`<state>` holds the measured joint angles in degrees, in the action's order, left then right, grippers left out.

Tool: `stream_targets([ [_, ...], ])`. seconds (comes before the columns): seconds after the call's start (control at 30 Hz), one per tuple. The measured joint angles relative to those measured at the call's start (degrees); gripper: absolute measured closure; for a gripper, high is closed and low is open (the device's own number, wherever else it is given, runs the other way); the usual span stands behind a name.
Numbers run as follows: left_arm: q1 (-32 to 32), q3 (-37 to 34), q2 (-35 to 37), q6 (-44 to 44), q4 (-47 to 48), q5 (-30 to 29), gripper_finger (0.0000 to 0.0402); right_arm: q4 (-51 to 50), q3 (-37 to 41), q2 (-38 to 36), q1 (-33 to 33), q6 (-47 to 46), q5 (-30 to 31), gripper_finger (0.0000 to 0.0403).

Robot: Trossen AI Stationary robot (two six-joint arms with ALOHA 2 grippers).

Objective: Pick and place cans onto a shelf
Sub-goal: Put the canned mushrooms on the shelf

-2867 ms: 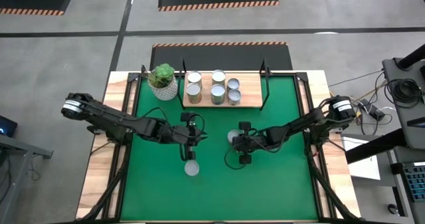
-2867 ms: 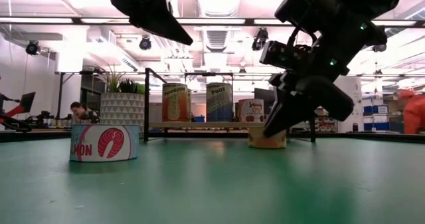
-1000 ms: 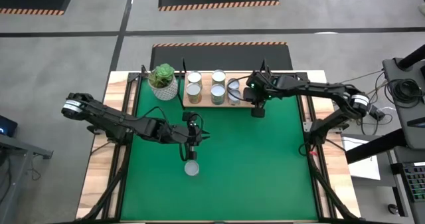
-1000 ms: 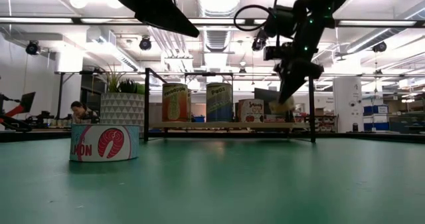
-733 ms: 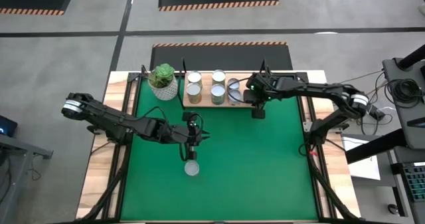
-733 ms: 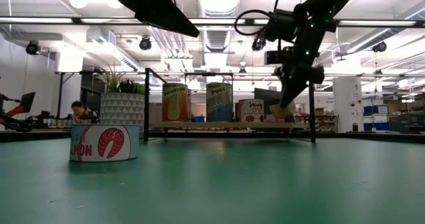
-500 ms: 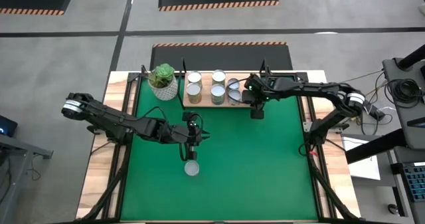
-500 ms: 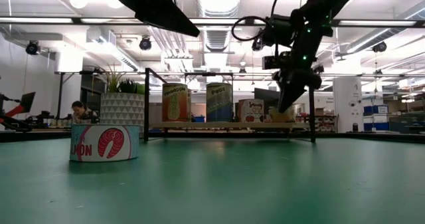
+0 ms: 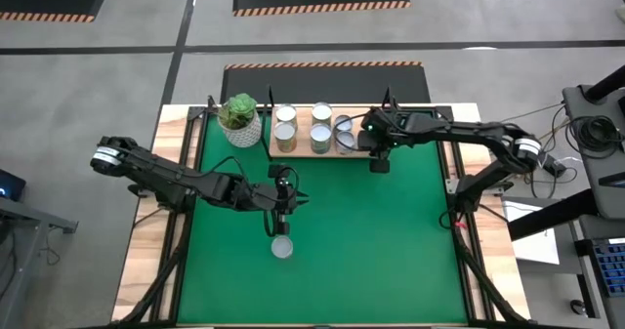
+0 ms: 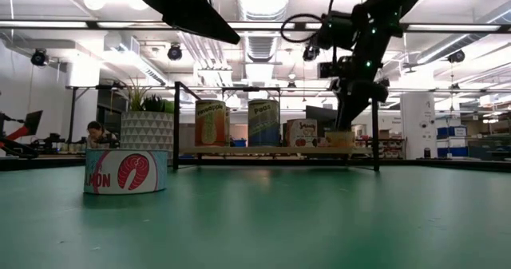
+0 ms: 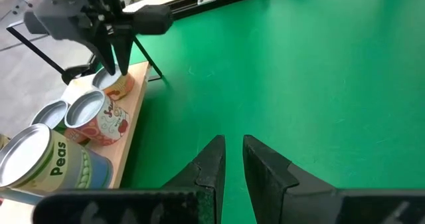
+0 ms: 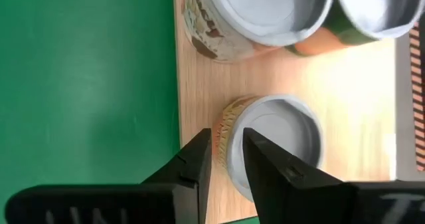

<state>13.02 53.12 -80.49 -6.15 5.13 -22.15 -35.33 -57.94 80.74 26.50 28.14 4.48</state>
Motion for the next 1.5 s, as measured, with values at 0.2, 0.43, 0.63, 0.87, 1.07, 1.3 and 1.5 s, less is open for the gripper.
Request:
stream_targets([
  [0.2, 0.0, 0.1, 0.0, -0.4, 0.0, 0.0, 0.0365, -5.2, -2.1, -1.2, -0.9, -1.2, -0.2, 0.0335],
  [0.43, 0.0, 0.1, 0.0, -0.7, 0.0, 0.0, 0.0365, -7.8, -2.4, -0.1, -4.9, -3.0, 0.2, 0.0374],
  [0.63, 0.0, 0.1, 0.0, -0.7, 0.0, 0.0, 0.0365, -9.6, -5.5, 0.2, -10.0, -6.7, 11.4, 0.0394],
  [0.87, 0.0, 0.1, 0.0, -1.1, 0.0, 0.0, 0.0365, -22.7, -15.8, 0.0, -13.2, -12.7, 12.4, 0.0394],
  [1.07, 0.0, 1.8, 0.0, -0.9, 0.0, 0.0, 0.0365, -17.3, -14.1, -8.1, -19.2, -15.7, 11.0, 0.0394],
  [1.3, 0.0, 3.1, -0.3, -0.7, -3.2, 0.1, 0.0365, -0.6, -2.4, -18.3, -28.2, -19.3, 11.0, 0.0394],
  [1.5, 0.1, 5.2, 0.7, -2.5, -1.3, -3.2, 0.0365, -7.9, -5.9, -17.1, -28.4, -22.5, 17.6, 0.0394],
])
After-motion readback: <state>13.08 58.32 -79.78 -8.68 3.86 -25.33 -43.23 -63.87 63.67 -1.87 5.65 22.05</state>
